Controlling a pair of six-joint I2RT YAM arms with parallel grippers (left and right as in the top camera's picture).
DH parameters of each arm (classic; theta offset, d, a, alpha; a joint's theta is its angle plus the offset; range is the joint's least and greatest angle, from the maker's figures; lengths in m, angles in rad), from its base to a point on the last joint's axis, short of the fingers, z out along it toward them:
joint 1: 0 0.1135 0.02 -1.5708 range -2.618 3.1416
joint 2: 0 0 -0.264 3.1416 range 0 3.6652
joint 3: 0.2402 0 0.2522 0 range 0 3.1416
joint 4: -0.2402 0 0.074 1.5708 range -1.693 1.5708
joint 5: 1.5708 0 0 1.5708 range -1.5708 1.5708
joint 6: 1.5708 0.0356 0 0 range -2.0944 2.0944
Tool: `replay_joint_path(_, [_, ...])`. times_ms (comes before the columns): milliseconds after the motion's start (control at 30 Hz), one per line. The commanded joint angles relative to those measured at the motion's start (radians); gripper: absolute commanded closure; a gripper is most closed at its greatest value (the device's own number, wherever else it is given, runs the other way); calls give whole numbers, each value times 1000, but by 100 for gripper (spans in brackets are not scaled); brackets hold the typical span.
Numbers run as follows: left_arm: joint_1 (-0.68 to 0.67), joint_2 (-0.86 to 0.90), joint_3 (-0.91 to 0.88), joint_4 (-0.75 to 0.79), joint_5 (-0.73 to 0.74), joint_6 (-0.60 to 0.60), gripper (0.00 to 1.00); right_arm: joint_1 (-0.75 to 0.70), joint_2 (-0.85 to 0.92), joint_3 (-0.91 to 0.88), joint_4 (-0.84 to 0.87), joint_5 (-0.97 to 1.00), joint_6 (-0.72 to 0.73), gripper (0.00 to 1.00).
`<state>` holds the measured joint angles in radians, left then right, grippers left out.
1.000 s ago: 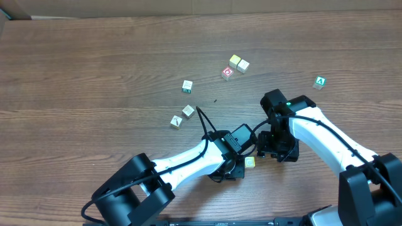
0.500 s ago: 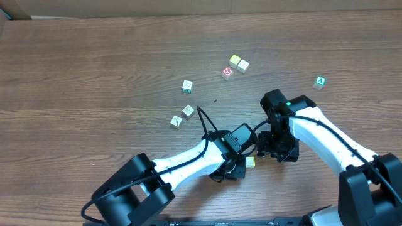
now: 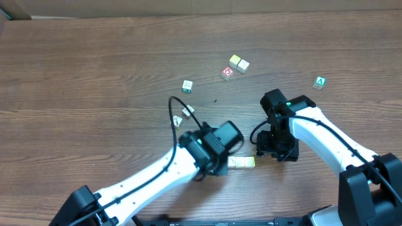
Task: Flip 5 blocks
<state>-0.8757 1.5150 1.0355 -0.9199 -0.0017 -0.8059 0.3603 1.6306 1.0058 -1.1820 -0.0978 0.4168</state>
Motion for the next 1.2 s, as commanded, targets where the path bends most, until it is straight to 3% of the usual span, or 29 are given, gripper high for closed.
replay_joint_path(0, [147, 26, 7, 18, -74, 93, 54, -3, -2, -6, -2, -2, -2, 30])
replay_joint_path(33, [188, 33, 7, 32, -63, 124, 51, -3, -2, -6, -2, -2, -2, 29])
replay_joint_path(100, [271, 43, 7, 64, -32, 187, 30, -3, -2, -6, -3, -2, -2, 28])
replay_joint_path(267, [458, 64, 7, 103, 28, 230, 12, -3, -2, -6, -2, -2, -2, 25])
replay_joint_path(467, [577, 125, 7, 200, 97, 504, 26, -3, -2, -6, -10, -2, -2, 24])
replay_joint_path(667, [584, 209, 7, 259, 188, 797, 23, -3, -2, -6, -29, -2, -2, 23])
replay_joint_path(833, [585, 277, 7, 293, 193, 882, 23, -3, -2, -6, -44, -2, -2, 23])
replay_joint_path(1033, [589, 343, 7, 349, 185, 887, 52, -3, -2, -6, -52, -2, -2, 23])
replay_joint_path(1167, [589, 345, 12, 360, 147, 857, 55, -3, -2, -6, -52, -2, -1, 23])
